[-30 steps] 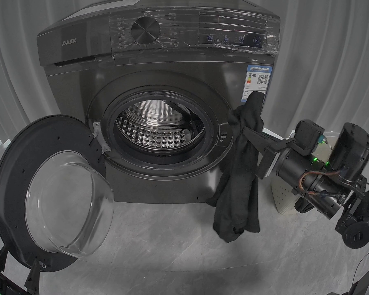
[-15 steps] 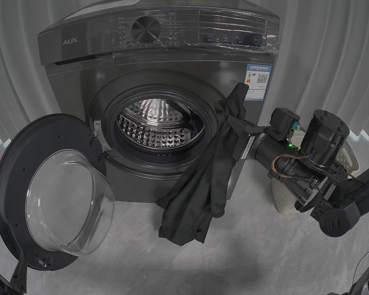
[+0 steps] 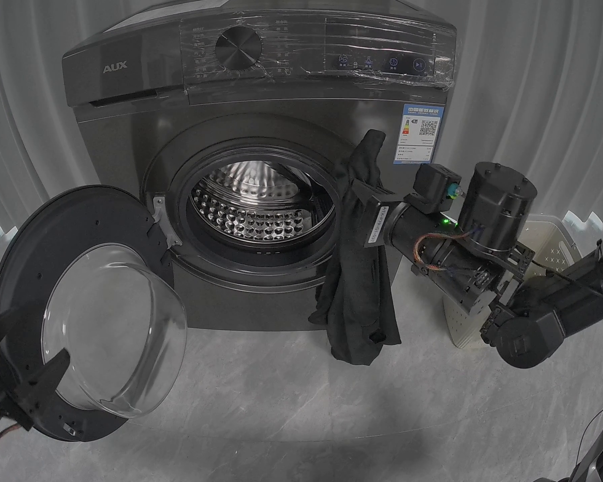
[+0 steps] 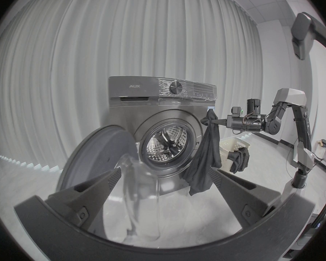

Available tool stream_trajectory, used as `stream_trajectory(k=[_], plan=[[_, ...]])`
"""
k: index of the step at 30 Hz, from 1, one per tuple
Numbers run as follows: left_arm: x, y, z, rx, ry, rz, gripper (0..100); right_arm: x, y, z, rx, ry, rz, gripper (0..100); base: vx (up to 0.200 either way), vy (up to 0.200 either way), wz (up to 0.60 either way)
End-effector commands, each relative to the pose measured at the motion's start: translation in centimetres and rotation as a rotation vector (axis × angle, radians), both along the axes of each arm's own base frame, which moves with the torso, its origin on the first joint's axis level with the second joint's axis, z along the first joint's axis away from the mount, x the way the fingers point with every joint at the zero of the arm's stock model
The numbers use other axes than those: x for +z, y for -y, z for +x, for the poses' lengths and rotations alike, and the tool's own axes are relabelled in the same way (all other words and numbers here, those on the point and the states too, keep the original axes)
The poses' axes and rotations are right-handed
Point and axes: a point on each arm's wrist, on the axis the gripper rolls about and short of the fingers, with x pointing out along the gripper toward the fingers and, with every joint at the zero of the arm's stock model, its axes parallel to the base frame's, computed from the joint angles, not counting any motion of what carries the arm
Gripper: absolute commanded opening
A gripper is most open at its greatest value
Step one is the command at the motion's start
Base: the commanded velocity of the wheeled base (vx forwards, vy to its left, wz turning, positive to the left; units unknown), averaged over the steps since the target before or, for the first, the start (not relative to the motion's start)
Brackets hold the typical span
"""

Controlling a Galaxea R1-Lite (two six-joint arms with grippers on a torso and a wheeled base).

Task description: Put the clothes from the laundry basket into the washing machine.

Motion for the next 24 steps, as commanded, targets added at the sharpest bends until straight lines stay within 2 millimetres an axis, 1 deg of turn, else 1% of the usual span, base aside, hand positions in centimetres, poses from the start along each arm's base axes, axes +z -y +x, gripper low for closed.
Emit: stream_trajectory(k=[1, 3, 5, 8, 9, 10, 13, 18, 21, 24], plan=[[0.1, 2.5, 6.7, -0.135, -0.152, 0.007, 100, 0.1, -1.2, 1.7, -0.006, -0.007, 0.013, 0, 0.0, 0.0, 0.0], [0.1, 4.1, 8.4, -0.176, -0.19, -0.002, 100, -0.1, -1.3, 1.8, -0.006, -0.01, 0.012, 0, 0.0, 0.0, 0.0], [0.0, 5.4, 9.9, -0.198, -0.21, -0.004, 100, -0.5, -1.5, 2.1, -0.009, -0.011, 0.011, 0, 0.0, 0.0, 0.0], [0.0, 6.1, 11.0, -0.21, -0.212, -0.007, 100, -0.5, -1.5, 2.2, -0.009, -0.01, 0.012, 0, 0.0, 0.0, 0.0], [-0.2, 6.8, 12.5, -0.214, -0.22, -0.005, 100, -0.4, -1.6, 2.3, -0.01, -0.01, 0.015, 0, 0.0, 0.0, 0.0], [-0.3, 7.2, 13.2, -0.215, -0.223, -0.005, 100, -0.2, -1.6, 2.3, -0.01, -0.006, 0.018, 0, 0.0, 0.0, 0.0], [-0.8, 8.2, 14.8, -0.228, -0.226, -0.003, 100, 0.2, -1.7, 2.5, -0.013, 0.005, 0.028, 0, 0.0, 0.0, 0.0], [-2.2, 10.1, 17.1, -0.235, -0.259, 0.013, 100, 0.3, -1.9, 2.7, -0.014, 0.009, 0.031, 0, 0.0, 0.0, 0.0], [-3.1, 10.6, 18.0, -0.206, -0.278, 0.035, 100, 0.2, -2.0, 2.9, -0.019, 0.011, 0.033, 0, 0.0, 0.0, 0.0], [-3.6, 11.8, 19.2, -0.219, -0.295, 0.036, 100, 0.4, -2.1, 3.1, -0.034, 0.011, 0.049, 0, 0.0, 0.0, 0.0]])
